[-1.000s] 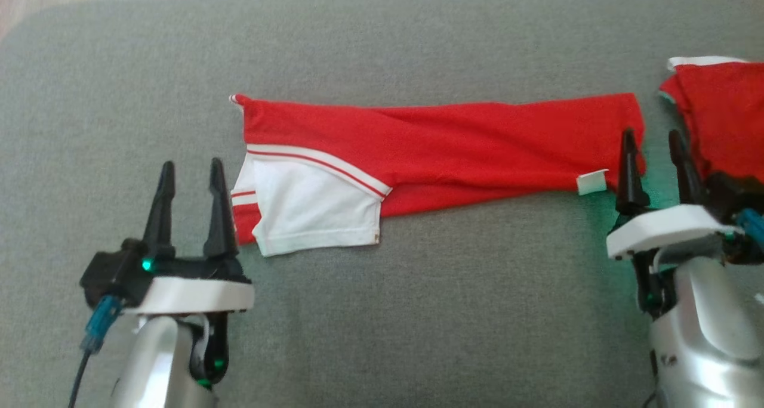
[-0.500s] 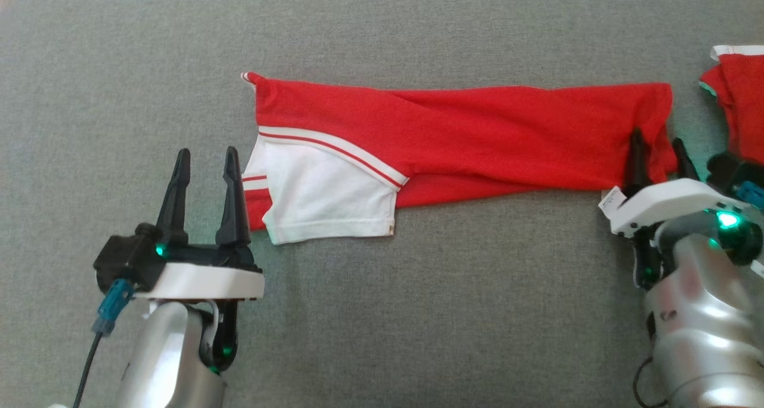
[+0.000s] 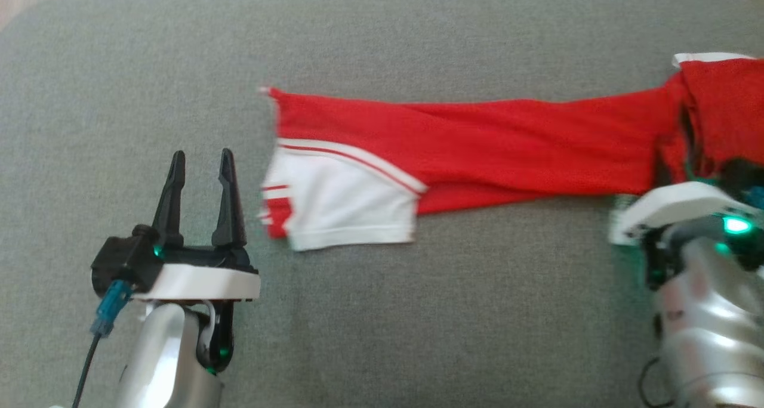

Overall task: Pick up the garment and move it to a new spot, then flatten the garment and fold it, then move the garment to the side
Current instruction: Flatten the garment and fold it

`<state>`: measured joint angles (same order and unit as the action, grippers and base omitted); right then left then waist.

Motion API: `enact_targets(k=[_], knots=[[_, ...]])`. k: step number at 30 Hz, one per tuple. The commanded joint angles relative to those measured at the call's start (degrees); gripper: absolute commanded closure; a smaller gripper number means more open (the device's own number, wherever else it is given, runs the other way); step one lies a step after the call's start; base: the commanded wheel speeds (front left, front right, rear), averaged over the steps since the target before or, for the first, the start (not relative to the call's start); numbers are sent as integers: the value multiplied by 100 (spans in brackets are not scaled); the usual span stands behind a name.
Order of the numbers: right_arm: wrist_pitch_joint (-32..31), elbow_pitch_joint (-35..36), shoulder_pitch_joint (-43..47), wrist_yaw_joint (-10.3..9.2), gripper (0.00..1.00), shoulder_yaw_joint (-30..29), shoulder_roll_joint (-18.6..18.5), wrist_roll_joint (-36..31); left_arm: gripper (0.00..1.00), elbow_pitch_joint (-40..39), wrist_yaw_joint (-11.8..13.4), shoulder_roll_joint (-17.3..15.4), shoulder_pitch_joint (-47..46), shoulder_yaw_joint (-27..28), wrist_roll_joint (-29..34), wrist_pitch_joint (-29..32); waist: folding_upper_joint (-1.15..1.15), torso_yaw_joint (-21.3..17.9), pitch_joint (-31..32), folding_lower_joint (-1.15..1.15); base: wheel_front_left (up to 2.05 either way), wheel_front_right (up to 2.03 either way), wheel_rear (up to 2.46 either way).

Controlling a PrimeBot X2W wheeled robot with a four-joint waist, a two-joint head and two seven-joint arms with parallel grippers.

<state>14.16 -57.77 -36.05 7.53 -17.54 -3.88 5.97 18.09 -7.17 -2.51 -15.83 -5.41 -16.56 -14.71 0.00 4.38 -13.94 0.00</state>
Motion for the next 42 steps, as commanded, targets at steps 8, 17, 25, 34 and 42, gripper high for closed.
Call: enact_targets(k=[8, 17, 25, 34, 42], knots=[[83, 826, 315, -4, 100, -469, 15, -585, 0, -150, -30, -40, 117, 209, 21, -29, 0, -44, 288, 0, 0, 0, 0], [81, 930, 185, -4, 100, 1314, 98, 778, 0, -121, -31, -38, 268, 116, -77, -29, 0, 127, 597, 0, 0, 0, 0], [-110, 1432, -4, -4, 100, 3759, 100, 2827, 0, -106, -31, -37, 288, -2, -183, -29, 0, 549, 705, 0, 0, 0, 0], [-44, 943, -558, -4, 100, 4977, 100, 3893, 0, -83, -19, -37, 70, -456, -294, -29, 0, 1276, 460, 0, 0, 0, 0], [49, 410, -744, -4, 100, 5840, 100, 4682, 0, -28, 83, -37, -38, -734, -475, -29, 0, 1735, 319, 0, 0, 0, 0]])
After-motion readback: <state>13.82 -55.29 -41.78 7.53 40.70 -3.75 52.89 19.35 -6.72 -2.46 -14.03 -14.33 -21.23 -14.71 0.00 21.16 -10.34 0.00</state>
